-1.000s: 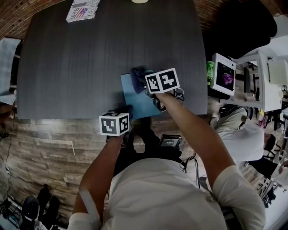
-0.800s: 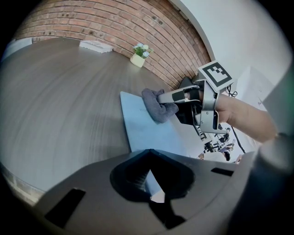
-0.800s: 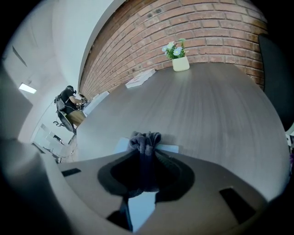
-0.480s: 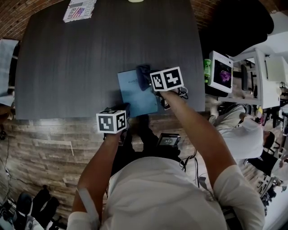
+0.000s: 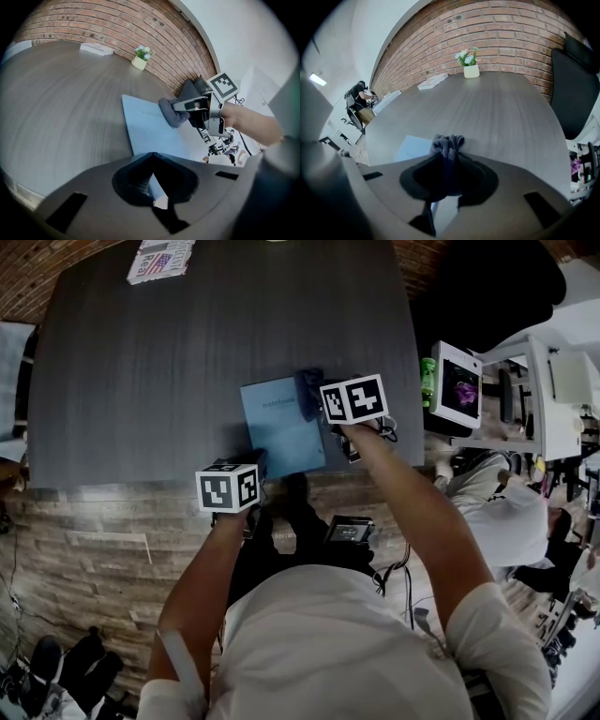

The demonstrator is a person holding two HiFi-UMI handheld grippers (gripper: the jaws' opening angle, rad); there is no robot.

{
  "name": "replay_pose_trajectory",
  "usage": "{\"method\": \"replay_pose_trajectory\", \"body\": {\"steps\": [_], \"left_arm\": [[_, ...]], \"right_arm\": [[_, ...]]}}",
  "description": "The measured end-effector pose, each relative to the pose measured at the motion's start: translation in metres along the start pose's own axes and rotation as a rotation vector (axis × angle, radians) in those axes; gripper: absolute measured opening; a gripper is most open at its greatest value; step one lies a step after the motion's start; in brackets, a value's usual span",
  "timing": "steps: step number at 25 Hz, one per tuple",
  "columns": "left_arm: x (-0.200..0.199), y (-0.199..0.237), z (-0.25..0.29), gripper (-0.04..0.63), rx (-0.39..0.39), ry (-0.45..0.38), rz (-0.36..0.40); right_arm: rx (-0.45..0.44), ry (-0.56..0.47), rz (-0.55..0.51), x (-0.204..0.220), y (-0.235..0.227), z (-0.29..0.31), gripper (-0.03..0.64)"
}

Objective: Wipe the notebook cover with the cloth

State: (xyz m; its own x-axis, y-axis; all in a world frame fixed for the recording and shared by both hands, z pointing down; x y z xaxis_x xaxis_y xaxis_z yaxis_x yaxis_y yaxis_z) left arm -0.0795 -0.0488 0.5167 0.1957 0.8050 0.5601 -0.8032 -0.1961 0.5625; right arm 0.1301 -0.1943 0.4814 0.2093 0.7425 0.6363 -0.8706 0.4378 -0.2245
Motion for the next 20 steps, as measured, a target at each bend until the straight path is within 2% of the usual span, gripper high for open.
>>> {"method": "replay_pose_trajectory", "body": {"steps": [5, 9, 11, 14, 20], "left_arm": [[0.001, 0.002, -0.002, 0.009, 0.005, -0.010, 0.013], [0.003, -0.002, -0.004, 0.012, 0.018, -0.012, 0.031], [0.004, -0.003, -0.007, 0.055, 0.033, -0.010, 0.034], [0.007, -0.005, -0.014, 0.060, 0.067, -0.014, 0.041], [0.014, -0.011, -0.013, 0.053, 0.096, 0.015, 0.044]], "right_arm": [[0.089, -0.041, -0.031, -0.004, -0.008, -0.015, 0.099], [0.115, -0.096, -0.016, -0.009, -0.015, -0.035, 0.098], [0.116, -0.124, -0.010, -0.012, -0.013, -0.044, 0.098], [0.079, -0.157, -0.011, -0.015, 0.000, -0.051, 0.098], [-0.069, -0.177, 0.012, -0.016, 0.037, -0.045, 0.098]]}}
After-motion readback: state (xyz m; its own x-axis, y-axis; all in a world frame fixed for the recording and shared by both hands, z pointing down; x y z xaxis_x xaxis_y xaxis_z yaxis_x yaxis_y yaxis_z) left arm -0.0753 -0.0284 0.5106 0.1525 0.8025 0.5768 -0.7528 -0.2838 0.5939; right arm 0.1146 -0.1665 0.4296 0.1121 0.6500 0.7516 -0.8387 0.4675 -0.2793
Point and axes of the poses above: the fingertips, and each gripper's own axes: z forward along the fingers, y to its left, x out of its underside, the point moved 10 cm from there along -z, backward along the fingers, and after that the axes turned 11 degrees about -y, right-handed, at the moved point
